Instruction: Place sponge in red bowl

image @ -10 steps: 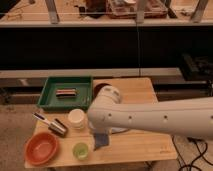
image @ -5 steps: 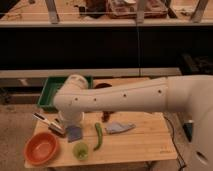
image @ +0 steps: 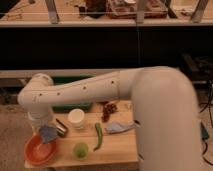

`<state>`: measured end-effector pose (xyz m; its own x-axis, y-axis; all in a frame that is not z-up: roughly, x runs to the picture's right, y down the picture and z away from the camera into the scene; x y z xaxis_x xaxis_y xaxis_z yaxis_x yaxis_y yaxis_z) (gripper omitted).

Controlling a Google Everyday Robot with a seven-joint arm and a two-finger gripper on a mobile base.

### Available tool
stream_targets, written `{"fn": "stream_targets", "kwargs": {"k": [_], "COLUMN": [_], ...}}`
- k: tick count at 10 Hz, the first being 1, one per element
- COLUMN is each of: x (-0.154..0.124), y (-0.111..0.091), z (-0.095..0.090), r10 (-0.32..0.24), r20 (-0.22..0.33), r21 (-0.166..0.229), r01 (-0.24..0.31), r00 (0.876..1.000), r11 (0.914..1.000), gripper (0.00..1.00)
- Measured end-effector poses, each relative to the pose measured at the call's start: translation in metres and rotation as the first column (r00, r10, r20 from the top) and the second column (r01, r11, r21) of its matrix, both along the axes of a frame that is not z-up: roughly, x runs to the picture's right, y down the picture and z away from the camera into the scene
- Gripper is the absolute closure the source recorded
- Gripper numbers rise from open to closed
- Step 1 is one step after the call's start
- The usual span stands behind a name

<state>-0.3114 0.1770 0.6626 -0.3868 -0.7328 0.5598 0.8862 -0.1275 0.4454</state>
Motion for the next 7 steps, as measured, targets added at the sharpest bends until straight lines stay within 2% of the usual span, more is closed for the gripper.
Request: {"fn": "stream_targets", "kwargs": {"k": [1, 2, 3, 4, 5, 7], "x": [-0.016, -0.027, -0.034, -0.034, -0.030, -0.008], "y": [0.007, 0.014, 0.021, 0.023, 0.027, 0.031], "z": [0.005, 0.006, 0.008, 0.010, 0.014, 0.019], "r10": [-0.018, -0.029, -0.026, -0.020, -0.007, 0.013], "r20": [0.015, 0.024, 0.023, 0.020, 0.015, 0.012], "r21": [-0.009, -0.013, -0.011, -0.007, -0.001, 0.009], "r01": [0.018, 0.029, 0.026, 0.020, 0.007, -0.013], "r00": [1.000, 0.999, 0.999, 1.000, 1.000, 1.000], "r11": [0.9998, 0.9995, 0.9996, 0.9998, 1.0000, 0.9999], "gripper": [0.90, 0.84, 0.73, 0.65, 0.53, 0.34]}}
